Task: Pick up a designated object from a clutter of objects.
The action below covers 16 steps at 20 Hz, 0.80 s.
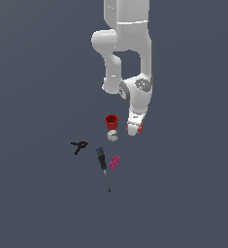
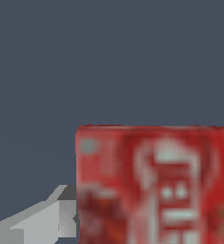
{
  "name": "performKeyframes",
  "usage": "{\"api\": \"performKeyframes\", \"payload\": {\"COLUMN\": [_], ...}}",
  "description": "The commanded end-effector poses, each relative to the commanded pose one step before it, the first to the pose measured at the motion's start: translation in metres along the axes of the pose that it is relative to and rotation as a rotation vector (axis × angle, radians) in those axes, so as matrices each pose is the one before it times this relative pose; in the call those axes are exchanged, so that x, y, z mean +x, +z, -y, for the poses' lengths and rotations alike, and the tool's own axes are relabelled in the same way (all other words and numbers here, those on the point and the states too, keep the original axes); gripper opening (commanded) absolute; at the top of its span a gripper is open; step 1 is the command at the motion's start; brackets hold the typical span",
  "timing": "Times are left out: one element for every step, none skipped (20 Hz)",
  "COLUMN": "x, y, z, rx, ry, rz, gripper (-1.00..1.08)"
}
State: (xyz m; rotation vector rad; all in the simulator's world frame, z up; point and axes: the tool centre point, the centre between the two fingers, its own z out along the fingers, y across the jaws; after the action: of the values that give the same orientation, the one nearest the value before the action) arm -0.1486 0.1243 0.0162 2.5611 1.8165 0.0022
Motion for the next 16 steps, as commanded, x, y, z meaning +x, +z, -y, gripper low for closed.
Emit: {"api": "performKeyframes", "payload": {"x": [-0.00064,-0.00072,-0.001,-0.00128,-0.00155,-0.00183,-0.002,-0.00237,-0.00263,-0.00288,-0.00299,-0.00331,-0.00349,-0.00365,-0.00381,-0.00395], "y": [-0.00035,-0.00076,-0.00106,-0.00136,-0.00165,-0.00194,-0.00216,-0.00252,-0.00281,-0.00308,-0.00325,-0.00355,-0.00376,-0.00395,-0.00413,-0.00431], "z": [-0.00015,-0.00042,-0.00058,-0.00074,-0.0009,-0.00106,-0.00115,-0.00138,-0.00153,-0.00167,-0.00174,-0.00192,-0.00203,-0.00212,-0.00222,-0.0023], "rx": [0.00049,0.0,0.0,0.0,0.0,0.0,-0.00022,0.0,0.0,0.0,-0.00018,0.0,0.0,0.0,0.0,0.0], "ry": [0.00019,0.0,0.0,0.0,0.0,0.0,-0.00025,0.0,0.0,0.0,-0.00027,0.0,0.0,0.0,0.0,0.0], "rz": [0.00018,0.0,0.0,0.0,0.0,0.0,0.00061,0.0,0.0,0.0,0.00061,0.0,0.0,0.0,0.0,0.0], "gripper": [-1.0,-1.0,-1.0,-1.0,-1.0,-1.0,-1.0,-1.0,-1.0,-1.0,-1.0,-1.0,-1.0,-1.0,-1.0,-1.0]}}
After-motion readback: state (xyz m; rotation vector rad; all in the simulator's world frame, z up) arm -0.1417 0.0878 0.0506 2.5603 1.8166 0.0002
